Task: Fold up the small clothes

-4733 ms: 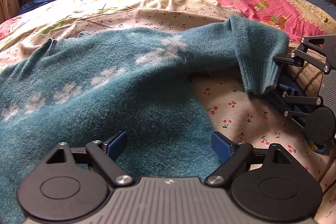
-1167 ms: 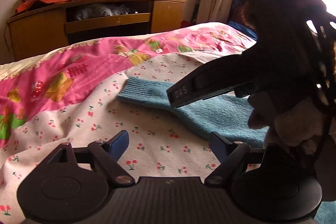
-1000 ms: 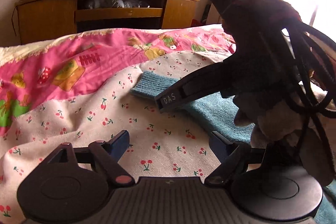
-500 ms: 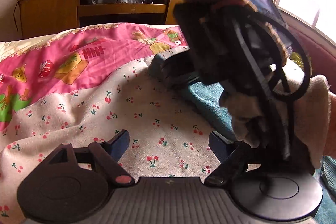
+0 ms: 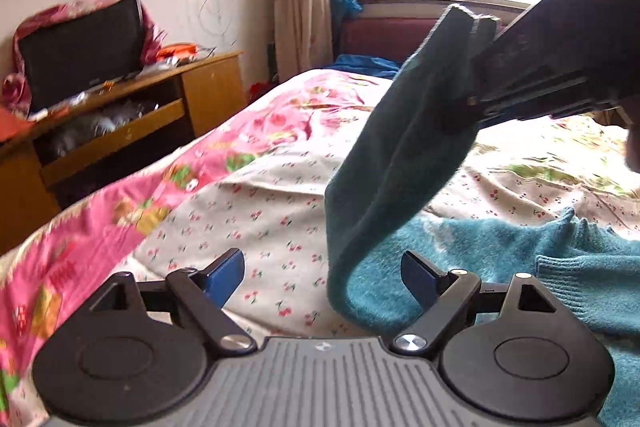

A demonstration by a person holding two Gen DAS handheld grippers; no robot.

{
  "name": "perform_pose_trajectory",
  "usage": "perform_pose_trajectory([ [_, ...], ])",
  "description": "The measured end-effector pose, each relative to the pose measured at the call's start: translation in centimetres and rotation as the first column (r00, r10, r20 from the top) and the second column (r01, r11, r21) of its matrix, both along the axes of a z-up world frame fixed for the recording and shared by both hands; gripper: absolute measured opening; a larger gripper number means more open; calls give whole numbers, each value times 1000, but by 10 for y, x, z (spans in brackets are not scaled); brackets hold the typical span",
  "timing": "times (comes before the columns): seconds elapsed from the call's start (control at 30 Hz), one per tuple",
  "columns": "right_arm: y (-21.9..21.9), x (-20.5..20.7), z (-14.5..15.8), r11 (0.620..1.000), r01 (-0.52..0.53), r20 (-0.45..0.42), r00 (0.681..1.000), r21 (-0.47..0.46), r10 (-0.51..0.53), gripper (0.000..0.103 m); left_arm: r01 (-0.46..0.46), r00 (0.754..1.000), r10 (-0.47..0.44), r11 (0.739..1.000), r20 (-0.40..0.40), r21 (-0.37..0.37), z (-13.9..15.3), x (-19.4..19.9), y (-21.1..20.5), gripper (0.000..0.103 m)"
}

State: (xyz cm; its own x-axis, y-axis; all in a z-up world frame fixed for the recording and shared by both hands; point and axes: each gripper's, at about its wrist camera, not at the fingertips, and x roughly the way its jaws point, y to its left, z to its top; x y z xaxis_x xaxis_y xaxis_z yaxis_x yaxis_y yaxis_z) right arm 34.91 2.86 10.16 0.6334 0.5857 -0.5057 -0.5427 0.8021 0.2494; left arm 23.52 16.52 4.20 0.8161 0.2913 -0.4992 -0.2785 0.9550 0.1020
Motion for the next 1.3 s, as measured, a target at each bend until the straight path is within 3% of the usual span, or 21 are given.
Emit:
perform_pose_trajectory([
  [0.13,-93,-6,1,984,156,-10,988,89,-156,7,103,995,-103,994,9,26,1,27,-44,99],
  [0.23,-158,-18,-18,954,274,-34,962,121,-272,7,179,984,-179,984,12,25,-9,39,-79,103],
  [0.33,-207,-27,-59,909,405,-94,913,95,-397,7,239,971,-237,970,-38,50,-34,47,-114,103],
  [0.43,-241,-26,-117,870,492,-207,853,20,-478,7,304,950,-291,945,-113,117,-61,47,-146,103],
  [0.53,-258,-31,-163,847,532,-302,806,-10,-510,7,345,932,-316,923,-174,168,-78,42,-163,103],
  [0.7,-270,-37,-165,809,576,-347,787,116,-510,16,354,927,-314,912,-204,207,-86,38,-160,103],
  [0.87,-285,-37,-167,758,625,-402,753,188,-521,17,316,943,-287,929,-167,190,-78,40,-146,103],
  [0.93,-285,-41,-165,751,629,-393,753,198,-527,17,283,956,-261,940,-134,188,-75,43,-140,103],
  [1.03,-279,-44,-160,762,631,-356,752,143,-555,12,196,977,-173,956,-121,217,-83,51,-128,103],
  [1.1,-279,-45,-163,747,651,-363,734,134,-574,10,124,982,-84,961,-168,246,-97,58,-118,103],
  [1.2,-284,-48,-172,724,673,-379,715,150,-587,9,110,978,-82,983,-192,144,-102,56,-98,103],
  [1.3,-282,-51,-171,737,660,-353,730,143,-586,11,111,978,-82,983,-193,145,-99,55,-98,103],
])
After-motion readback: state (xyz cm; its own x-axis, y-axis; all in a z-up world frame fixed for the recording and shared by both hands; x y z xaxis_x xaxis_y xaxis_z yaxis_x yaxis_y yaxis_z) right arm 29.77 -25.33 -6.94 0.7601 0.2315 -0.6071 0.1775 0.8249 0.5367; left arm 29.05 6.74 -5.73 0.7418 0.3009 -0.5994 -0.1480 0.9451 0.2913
